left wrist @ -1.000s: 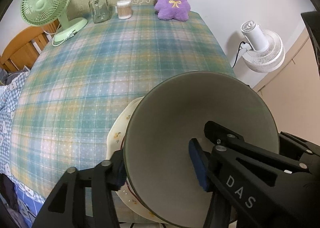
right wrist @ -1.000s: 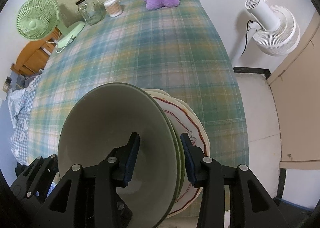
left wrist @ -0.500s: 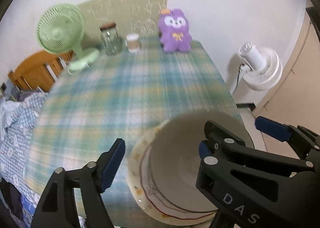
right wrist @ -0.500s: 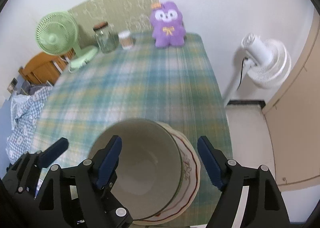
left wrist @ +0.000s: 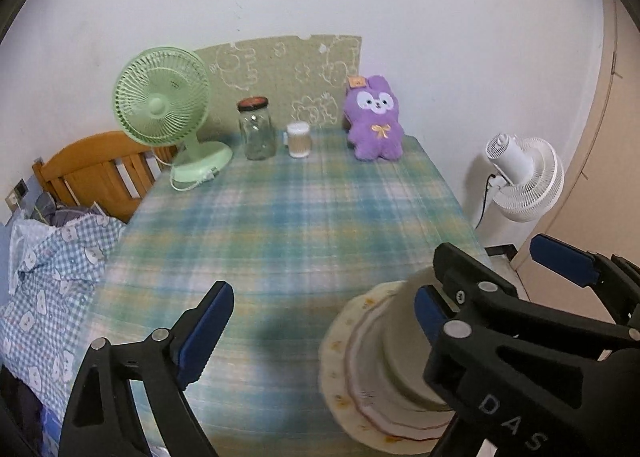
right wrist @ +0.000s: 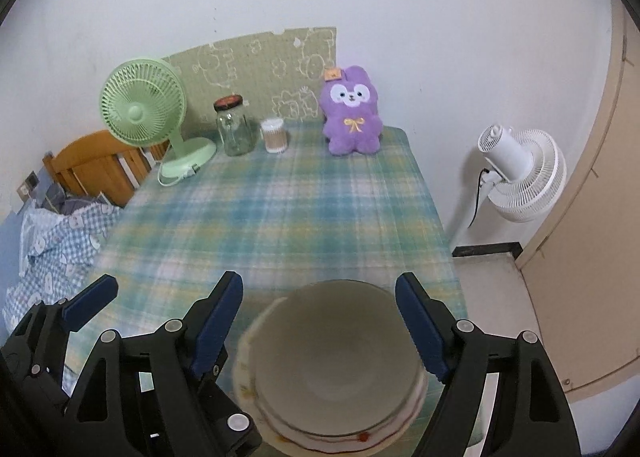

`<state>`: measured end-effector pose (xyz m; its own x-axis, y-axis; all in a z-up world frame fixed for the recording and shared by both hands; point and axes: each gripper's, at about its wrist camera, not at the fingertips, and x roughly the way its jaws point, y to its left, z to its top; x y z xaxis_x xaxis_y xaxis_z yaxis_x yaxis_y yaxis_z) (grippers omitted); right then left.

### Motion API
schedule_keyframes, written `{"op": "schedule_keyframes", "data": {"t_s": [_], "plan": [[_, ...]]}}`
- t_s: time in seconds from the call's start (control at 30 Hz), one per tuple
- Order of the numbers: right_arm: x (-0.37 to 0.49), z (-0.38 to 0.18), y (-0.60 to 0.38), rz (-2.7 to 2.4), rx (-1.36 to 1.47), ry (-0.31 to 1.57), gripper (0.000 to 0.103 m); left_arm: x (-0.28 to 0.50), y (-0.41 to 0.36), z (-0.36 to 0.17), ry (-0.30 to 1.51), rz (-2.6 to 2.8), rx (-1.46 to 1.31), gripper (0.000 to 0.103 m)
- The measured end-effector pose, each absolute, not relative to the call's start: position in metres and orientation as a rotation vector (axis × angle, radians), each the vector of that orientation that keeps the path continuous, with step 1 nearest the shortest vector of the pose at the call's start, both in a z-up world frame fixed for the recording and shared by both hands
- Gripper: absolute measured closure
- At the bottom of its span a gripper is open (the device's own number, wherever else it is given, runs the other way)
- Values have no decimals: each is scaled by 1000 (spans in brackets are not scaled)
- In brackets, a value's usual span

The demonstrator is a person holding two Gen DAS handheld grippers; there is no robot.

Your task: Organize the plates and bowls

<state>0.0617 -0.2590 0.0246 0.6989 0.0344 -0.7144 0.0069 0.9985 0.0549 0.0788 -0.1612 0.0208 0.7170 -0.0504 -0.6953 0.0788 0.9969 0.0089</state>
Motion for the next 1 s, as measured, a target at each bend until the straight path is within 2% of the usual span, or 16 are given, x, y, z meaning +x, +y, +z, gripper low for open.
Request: {"op": "schedule_keyframes", "data": {"t_s": [0.23,0.37,0.47,1.0], "plan": [[54,29,-212,-23,100,776,21,71,-103,28,721,-74,54,2],[49,28,-181,-62,104,764,21,72,-68,27,722,-96,60,2],[46,26,-164,-93,115,753,15,75,-41,24,723,-110,79,2],[20,5,-115,-155,130,699,15,62,36,7,646,-79,93,0]]}}
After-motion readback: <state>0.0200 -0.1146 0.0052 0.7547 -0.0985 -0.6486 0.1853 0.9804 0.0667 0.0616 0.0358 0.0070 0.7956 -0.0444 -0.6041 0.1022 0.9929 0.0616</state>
